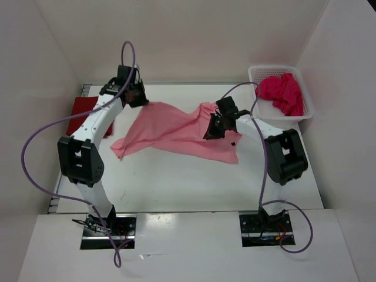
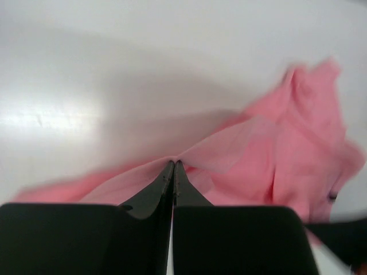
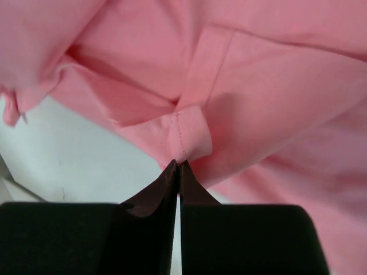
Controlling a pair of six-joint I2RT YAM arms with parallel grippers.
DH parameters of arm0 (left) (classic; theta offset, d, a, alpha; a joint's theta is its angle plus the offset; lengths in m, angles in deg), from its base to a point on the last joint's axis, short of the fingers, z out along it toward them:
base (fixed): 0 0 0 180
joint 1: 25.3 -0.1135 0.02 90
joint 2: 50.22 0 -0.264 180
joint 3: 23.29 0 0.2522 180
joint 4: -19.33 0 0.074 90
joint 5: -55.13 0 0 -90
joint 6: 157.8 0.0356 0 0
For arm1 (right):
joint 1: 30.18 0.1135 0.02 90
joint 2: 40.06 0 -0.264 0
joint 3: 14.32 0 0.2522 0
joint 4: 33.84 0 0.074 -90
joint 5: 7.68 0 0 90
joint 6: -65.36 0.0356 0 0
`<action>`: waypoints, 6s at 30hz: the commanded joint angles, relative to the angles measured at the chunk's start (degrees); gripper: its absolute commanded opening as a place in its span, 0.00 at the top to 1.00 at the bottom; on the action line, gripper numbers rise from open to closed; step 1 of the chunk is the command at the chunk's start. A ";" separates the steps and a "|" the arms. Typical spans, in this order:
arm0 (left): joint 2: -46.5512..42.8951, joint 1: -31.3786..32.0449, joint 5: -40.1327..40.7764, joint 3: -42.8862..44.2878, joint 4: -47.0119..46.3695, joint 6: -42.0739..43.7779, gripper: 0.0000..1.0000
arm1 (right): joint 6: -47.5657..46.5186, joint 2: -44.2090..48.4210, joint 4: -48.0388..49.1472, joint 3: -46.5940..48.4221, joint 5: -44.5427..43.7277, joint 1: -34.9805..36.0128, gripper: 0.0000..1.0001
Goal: Fold and stack the t-shirts
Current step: Flatten out the tshirt
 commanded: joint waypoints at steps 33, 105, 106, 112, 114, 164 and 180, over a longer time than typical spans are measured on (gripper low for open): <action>-13.16 -32.30 -14.17 -36.04 -14.77 -10.66 0.46 | 4.49 19.93 -2.54 -17.60 -8.95 10.76 0.85; -22.92 -31.02 -24.20 -40.27 -17.93 -13.57 1.00 | 6.27 29.01 -7.76 -24.81 -2.68 -0.12 0.58; -22.92 -31.02 -24.90 -40.27 -17.93 -13.57 1.00 | 5.29 22.11 -6.24 -21.93 -4.87 -1.01 0.61; -22.92 -30.40 -24.90 -41.32 -17.93 -13.04 1.00 | 4.49 3.97 4.93 -12.52 -12.44 -8.22 0.86; -23.44 -30.40 -24.90 -42.03 -17.41 -13.04 1.00 | 4.49 -0.53 4.94 -9.35 -12.45 -8.84 0.98; -24.33 -28.20 -26.48 -44.58 -20.57 -12.42 1.00 | 12.22 19.15 -1.92 -31.39 -10.78 -15.80 0.59; -24.85 -24.25 -21.49 -40.82 -19.17 -13.12 1.00 | 13.98 25.79 -4.71 -24.47 -9.81 -11.30 1.00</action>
